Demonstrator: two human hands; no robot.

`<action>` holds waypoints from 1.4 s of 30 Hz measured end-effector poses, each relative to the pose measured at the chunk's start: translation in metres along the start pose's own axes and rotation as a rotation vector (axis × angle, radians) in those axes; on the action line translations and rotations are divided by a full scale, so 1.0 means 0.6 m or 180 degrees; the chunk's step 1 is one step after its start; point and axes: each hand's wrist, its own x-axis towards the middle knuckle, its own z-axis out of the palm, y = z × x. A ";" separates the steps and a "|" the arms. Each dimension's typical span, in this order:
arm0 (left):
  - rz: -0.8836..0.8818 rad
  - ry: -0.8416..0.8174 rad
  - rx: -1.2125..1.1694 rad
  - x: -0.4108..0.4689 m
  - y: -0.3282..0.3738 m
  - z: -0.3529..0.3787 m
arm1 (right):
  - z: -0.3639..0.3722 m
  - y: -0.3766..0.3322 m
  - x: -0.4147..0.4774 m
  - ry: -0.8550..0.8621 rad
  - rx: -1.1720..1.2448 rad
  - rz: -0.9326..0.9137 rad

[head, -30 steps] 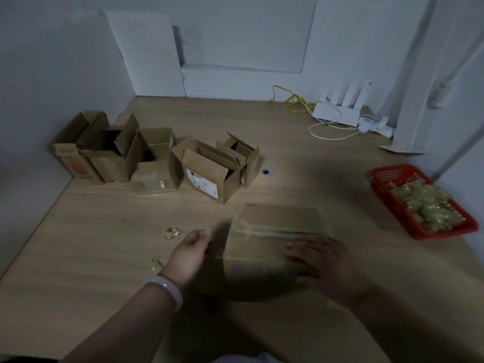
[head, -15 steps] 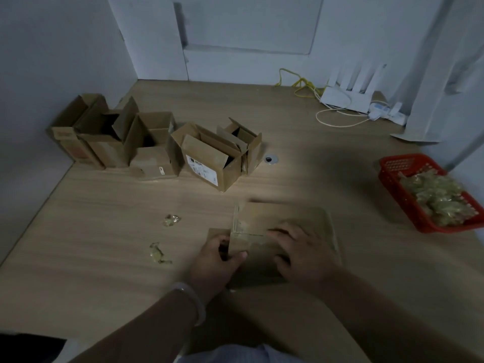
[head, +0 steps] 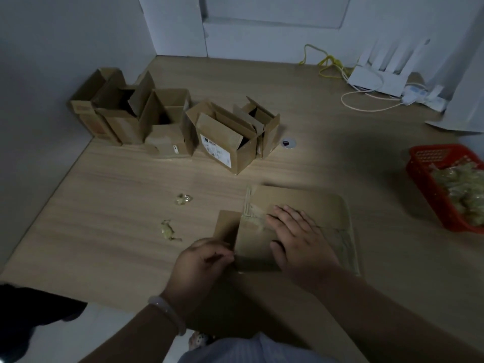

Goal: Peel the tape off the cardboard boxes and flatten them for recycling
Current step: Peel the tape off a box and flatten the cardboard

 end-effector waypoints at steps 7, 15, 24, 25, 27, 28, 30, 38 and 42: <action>-0.0570 0.0198 -0.0540 0.021 0.022 -0.006 | 0.001 0.001 -0.003 -0.0080 -0.0035 0.0024; -0.1382 0.1162 -0.1824 0.078 0.041 -0.002 | 0.000 0.001 -0.004 -0.0131 0.0010 0.0013; 0.1110 0.0133 0.0918 0.030 0.016 -0.017 | 0.001 0.000 -0.005 0.0010 0.0010 0.0030; 0.1042 0.0072 0.0782 0.025 0.015 -0.015 | 0.001 0.001 -0.004 0.0012 0.0001 0.0026; 0.0605 0.0014 0.0371 0.021 0.015 -0.012 | 0.003 0.001 -0.004 0.0003 -0.0018 0.0015; 0.0310 -0.0035 0.0106 0.021 0.014 -0.013 | 0.003 0.001 -0.003 -0.0006 -0.0026 0.0010; -0.0189 -0.0277 -0.0435 0.029 0.013 -0.023 | 0.002 0.001 -0.003 -0.0027 -0.0030 -0.0001; -0.0787 -0.0941 -0.1272 0.074 0.018 -0.062 | -0.001 0.000 -0.004 -0.0051 -0.0044 -0.0002; -0.0778 0.0137 -0.1409 0.080 0.021 -0.026 | 0.000 0.002 -0.004 -0.0069 -0.0010 -0.0012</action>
